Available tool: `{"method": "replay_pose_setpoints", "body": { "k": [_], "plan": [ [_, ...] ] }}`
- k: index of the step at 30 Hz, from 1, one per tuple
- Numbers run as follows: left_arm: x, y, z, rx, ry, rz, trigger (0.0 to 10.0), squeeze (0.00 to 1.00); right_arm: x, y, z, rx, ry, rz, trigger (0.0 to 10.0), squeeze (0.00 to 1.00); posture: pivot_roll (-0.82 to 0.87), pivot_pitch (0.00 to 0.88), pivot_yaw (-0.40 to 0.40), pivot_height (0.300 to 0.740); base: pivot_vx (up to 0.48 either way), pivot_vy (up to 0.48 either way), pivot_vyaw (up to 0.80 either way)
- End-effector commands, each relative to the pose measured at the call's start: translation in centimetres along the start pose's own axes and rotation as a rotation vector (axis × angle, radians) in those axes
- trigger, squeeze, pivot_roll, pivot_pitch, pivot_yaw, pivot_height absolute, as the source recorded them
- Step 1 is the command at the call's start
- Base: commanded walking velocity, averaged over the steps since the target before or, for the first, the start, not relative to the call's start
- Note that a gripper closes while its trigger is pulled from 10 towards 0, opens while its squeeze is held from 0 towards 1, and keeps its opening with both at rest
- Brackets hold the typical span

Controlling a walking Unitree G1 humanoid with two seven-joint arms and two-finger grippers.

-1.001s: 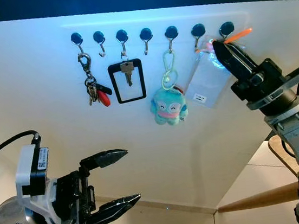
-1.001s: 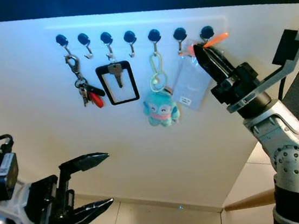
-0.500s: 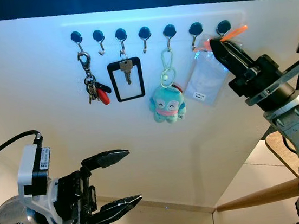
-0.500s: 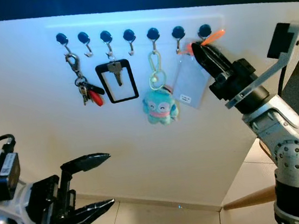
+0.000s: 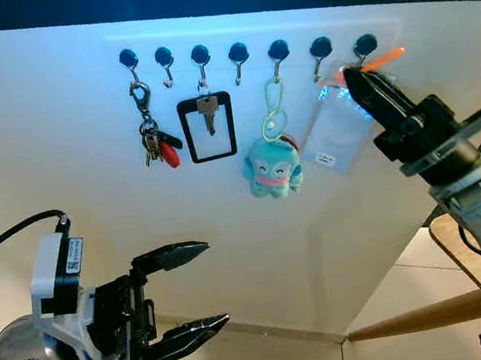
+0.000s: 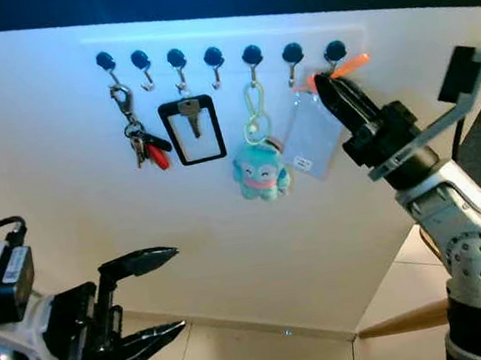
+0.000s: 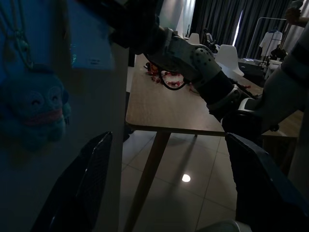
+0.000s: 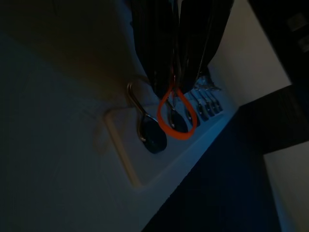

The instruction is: Hang keys on a hook

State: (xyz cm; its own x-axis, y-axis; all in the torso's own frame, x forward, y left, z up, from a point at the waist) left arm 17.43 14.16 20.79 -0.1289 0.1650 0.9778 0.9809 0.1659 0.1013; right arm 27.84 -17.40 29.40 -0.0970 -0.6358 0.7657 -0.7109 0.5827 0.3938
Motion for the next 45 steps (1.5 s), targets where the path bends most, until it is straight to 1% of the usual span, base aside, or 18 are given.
{"method": "replay_pose_setpoints", "body": {
  "k": [1,3,9,11,14,16,20,27,28,30,34,36,38,40,43,45],
  "plan": [
    [0.0,-0.2,0.0,-0.02,0.032,-0.01,10.0,0.0,-0.4,-1.1,0.8,-0.059,0.014,-0.024,10.0,0.0,-0.13,0.075,0.05,0.74,0.0,0.0,0.0],
    [0.0,-0.3,0.0,-0.019,0.032,-0.009,10.0,0.0,-0.5,-0.8,1.0,-0.036,0.013,-0.037,10.0,0.0,-0.13,0.078,0.052,0.74,0.0,0.0,0.0],
    [0.0,-0.2,0.0,-0.021,0.033,-0.008,10.0,0.0,-0.9,-0.8,1.6,-0.024,0.026,-0.054,10.0,0.0,-0.13,0.078,0.052,0.74,0.0,0.0,0.0],
    [0.0,-0.3,0.0,-0.022,0.033,-0.008,10.0,0.0,-1.0,-0.5,1.9,-0.003,0.038,-0.072,10.0,0.0,-0.14,0.083,0.055,0.74,0.0,0.0,0.0],
    [0.0,-0.2,0.0,-0.023,0.032,-0.007,10.0,0.0,-2.0,0.4,2.8,0.053,0.104,-0.078,10.0,0.0,-0.14,0.083,0.055,0.74,0.0,0.0,0.0],
    [0.0,-0.2,-0.1,-0.024,0.032,-0.006,10.0,0.0,-2.3,0.6,3.1,0.066,0.122,-0.094,10.0,0.0,-0.14,0.083,0.055,0.74,0.0,0.0,0.0],
    [0.0,-0.2,-0.1,-0.026,0.032,-0.006,10.0,0.0,-2.6,0.9,3.4,0.082,0.137,-0.106,10.0,0.0,-0.14,0.086,0.058,0.74,0.0,0.0,0.0],
    [0.1,-0.1,-0.1,-0.023,0.03,-0.01,10.0,0.0,-2.8,1.0,3.4,0.087,0.144,-0.111,10.0,0.0,-0.14,0.086,0.058,0.74,0.0,0.0,0.0],
    [0.2,0.1,0.0,-0.014,0.03,-0.017,10.0,0.0,-2.8,1.3,3.4,0.112,0.148,-0.121,10.0,0.0,-0.14,0.085,0.057,0.74,0.0,0.0,0.0],
    [0.2,0.1,0.0,-0.012,0.029,-0.019,10.0,0.0,-2.8,1.3,3.4,0.119,0.148,-0.123,10.0,0.0,-0.14,0.085,0.057,0.74,0.0,0.0,0.0],
    [0.9,0.8,0.2,0.029,-0.001,-0.057,10.0,0.0,-3.0,2.9,3.5,0.229,0.167,-0.179,10.0,0.0,-0.14,0.082,0.054,0.74,0.0,0.0,0.0],
    [1.3,1.1,0.3,0.045,-0.017,-0.073,10.0,0.0,-3.1,3.4,3.5,0.266,0.169,-0.203,10.0,0.0,-0.14,0.082,0.054,0.74,0.0,0.0,0.0],
    [2.1,1.6,0.5,0.069,-0.054,-0.098,10.0,0.0,-3.1,3.9,3.3,0.314,0.166,-0.232,10.0,0.0,-0.13,0.077,0.051,0.74,0.0,0.0,0.0],
    [3.4,2.3,0.9,0.108,-0.116,-0.136,10.0,0.0,-3.1,4.3,3.0,0.36,0.162,-0.258,10.0,0.0,-0.13,0.076,0.049,0.74,0.0,0.0,0.0],
    [3.9,2.6,1.0,0.121,-0.138,-0.148,10.0,0.0,-3.1,4.4,2.9,0.373,0.159,-0.267,10.0,0.0,-0.13,0.076,0.049,0.74,0.0,0.0,0.0],
    [5.6,3.5,1.4,0.167,-0.211,-0.196,10.0,0.0,-3.0,4.9,2.7,0.416,0.159,-0.291,10.0,0.0,-0.12,0.072,0.043,0.74,0.0,0.0,0.0]
  ]
}}
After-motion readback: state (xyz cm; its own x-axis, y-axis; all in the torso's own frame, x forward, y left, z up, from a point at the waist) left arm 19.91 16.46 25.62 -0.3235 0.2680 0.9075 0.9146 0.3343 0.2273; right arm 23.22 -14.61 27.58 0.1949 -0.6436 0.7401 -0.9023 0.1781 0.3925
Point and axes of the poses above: a point about 5 cm out from each wrist's last joint towards the gripper, its own z axis pointing back from the gripper into the wrist, its own x axis along the axis of the wrist's last joint, y = z × x, the point moved 3 cm from there along -z, pointing out of the wrist towards the gripper, and after that the axes turned 6 degrees about -z, right-handed, at the moved point
